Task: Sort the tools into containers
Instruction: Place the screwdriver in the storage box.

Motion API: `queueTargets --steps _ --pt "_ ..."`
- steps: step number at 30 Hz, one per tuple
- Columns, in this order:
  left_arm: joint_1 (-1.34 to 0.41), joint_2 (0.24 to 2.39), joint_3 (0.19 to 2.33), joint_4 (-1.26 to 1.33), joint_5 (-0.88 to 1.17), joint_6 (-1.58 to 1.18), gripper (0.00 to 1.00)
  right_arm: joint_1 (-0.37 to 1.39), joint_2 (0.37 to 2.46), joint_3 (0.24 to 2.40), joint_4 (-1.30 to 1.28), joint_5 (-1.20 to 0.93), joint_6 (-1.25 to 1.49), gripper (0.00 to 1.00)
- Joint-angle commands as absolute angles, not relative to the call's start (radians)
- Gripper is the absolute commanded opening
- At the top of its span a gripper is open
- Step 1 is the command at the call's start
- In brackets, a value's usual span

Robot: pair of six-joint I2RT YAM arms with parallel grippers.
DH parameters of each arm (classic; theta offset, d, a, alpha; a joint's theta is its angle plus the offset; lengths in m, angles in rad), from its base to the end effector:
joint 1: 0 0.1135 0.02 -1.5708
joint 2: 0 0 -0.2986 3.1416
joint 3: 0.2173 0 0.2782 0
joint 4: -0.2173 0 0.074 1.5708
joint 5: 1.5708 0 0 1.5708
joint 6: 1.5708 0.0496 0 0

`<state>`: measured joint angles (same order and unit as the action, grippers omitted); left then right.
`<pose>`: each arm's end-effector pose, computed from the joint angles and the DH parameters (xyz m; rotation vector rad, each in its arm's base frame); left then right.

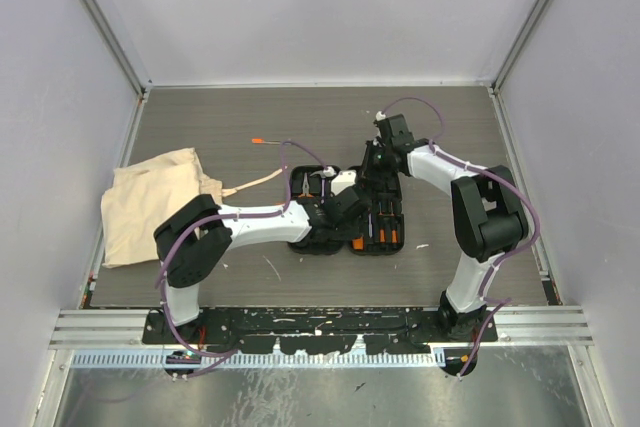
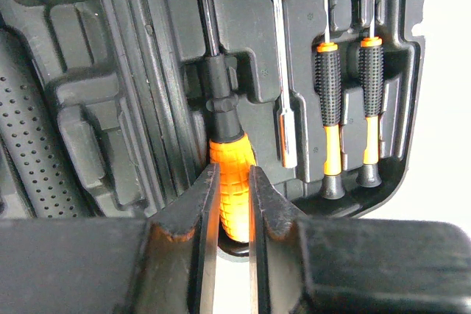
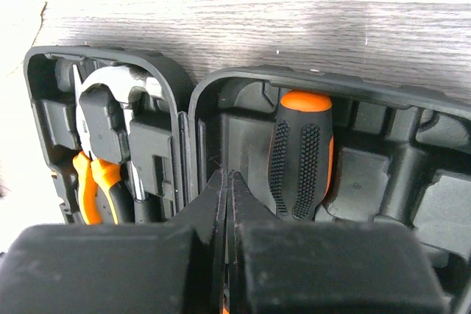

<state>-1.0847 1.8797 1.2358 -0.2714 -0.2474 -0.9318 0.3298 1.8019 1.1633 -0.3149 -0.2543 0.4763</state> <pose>0.2156 -0.3820 0.1861 0.0867 2.5338 -0.5606 0.3866 0.1455 0.1909 0.0846 2.6011 0.6310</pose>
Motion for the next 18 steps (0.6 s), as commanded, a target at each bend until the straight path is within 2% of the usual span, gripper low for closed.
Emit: queueTargets --steps 1,18 --pt "-1.097 1.914 1.213 -0.354 -0.214 -0.929 0.15 0.328 1.804 1.185 -0.281 -0.298 0.481 0.01" --pt "-1.097 1.910 1.198 -0.327 -0.204 -0.927 0.15 0.351 1.864 1.181 -0.271 -0.302 0.490 0.01"
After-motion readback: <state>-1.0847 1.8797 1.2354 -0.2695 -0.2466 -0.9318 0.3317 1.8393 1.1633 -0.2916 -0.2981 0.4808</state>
